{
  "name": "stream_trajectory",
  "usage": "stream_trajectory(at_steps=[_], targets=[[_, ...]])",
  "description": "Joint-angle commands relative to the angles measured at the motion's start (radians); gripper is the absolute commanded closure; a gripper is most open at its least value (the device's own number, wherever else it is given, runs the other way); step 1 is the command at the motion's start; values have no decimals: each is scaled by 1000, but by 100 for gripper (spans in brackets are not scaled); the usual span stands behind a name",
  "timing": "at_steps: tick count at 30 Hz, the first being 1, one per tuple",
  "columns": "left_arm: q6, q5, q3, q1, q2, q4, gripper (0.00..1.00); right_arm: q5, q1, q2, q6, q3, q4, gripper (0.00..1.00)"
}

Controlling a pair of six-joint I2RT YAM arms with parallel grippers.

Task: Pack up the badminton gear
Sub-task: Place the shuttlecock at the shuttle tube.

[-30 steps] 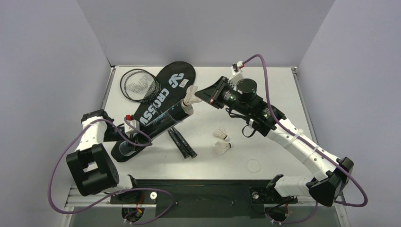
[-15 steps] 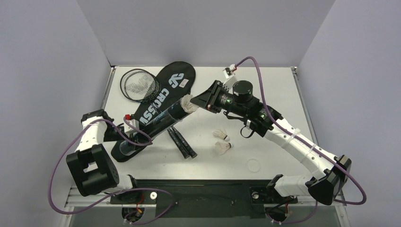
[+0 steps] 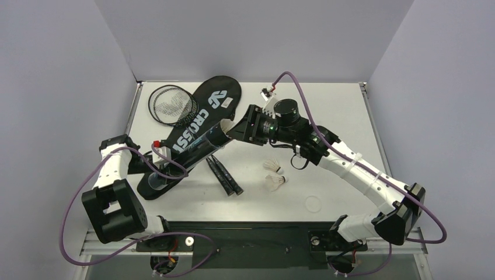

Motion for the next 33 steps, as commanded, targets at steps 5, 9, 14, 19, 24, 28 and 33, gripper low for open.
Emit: stream_trajectory(at_steps=[5, 9, 14, 19, 24, 28, 33], targets=[[12, 78, 44, 4, -31, -64, 80, -24, 7, 10, -83, 77, -70, 47], [12, 75, 45, 4, -30, -64, 80, -38, -38, -9, -91, 91, -99, 45], [11, 72, 40, 4, -32, -62, 80, -63, -113, -43, -90, 95, -113, 45], [13, 74, 41, 4, -29, -62, 80, -78, -114, -24, -87, 112, -108, 46], [9, 75, 45, 3, -34, -63, 80, -77, -94, 9, -84, 117, -96, 49], [7, 72, 44, 3, -36, -63, 80, -69, -78, 27, -88, 113, -98, 50], [6, 77, 45, 3, -40, -62, 80, -51, -66, 45, -100, 100, -124, 52]])
